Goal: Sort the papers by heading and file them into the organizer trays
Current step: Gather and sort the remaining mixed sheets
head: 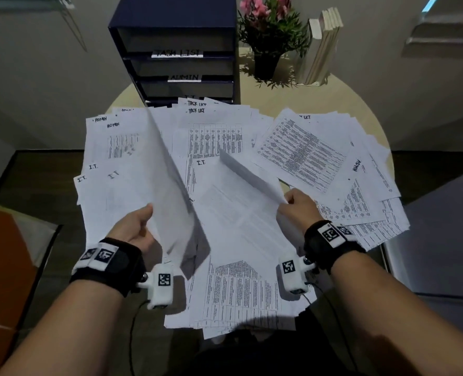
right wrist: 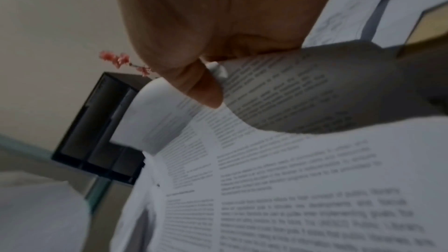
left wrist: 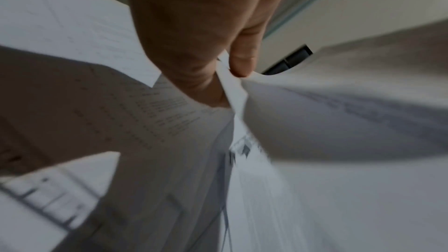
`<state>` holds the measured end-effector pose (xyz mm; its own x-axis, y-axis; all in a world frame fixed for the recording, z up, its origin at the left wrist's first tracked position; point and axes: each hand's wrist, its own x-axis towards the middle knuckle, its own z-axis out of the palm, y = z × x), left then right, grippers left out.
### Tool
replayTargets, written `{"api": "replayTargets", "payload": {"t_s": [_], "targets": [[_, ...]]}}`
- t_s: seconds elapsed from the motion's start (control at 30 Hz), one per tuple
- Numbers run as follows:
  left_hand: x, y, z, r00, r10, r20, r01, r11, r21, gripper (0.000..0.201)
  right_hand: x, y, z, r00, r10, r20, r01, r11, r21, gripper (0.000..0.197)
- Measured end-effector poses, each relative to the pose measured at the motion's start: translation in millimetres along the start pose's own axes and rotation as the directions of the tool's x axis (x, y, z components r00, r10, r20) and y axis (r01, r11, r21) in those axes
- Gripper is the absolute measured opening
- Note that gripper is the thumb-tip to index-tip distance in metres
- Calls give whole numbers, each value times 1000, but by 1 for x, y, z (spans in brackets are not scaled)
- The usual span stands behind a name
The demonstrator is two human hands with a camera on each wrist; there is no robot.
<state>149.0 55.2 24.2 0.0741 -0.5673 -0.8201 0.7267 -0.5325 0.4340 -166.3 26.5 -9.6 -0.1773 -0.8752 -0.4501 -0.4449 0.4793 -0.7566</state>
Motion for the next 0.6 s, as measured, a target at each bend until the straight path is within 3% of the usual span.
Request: {"api": "replayTargets", "payload": {"t_s": [0.07,0.13,0.2,0.27,0.33,0.43,0.5,0.6], "targets": [[9,-13,-1,997,-56,-61,60,996,62,25,-8,-5,4,997,30,75,-47,970,239,28],[23,-26,-2,994,-40,-103,54,990,134,33,-6,-4,15,993,54,107,-91,921,378,27],[32,-38,3,993,41,-111,-9,962,274,58,-4,-2,24,987,114,118,-156,869,470,40],[42,-46,10,979,163,-120,-95,895,436,69,1,1,27,978,138,158,-199,851,486,48],[43,-51,20,974,198,-109,-108,832,545,67,9,6,25,979,154,133,-192,917,351,44],[41,-57,33,971,233,-54,-149,766,625,34,18,12,13,983,185,-10,-185,976,-117,44],[44,-64,39,965,262,-14,-184,712,678,16,23,19,8,983,167,-80,-181,959,-216,50],[41,-77,49,937,343,63,-265,585,766,16,22,31,10,987,139,-83,-158,942,-296,77]]}}
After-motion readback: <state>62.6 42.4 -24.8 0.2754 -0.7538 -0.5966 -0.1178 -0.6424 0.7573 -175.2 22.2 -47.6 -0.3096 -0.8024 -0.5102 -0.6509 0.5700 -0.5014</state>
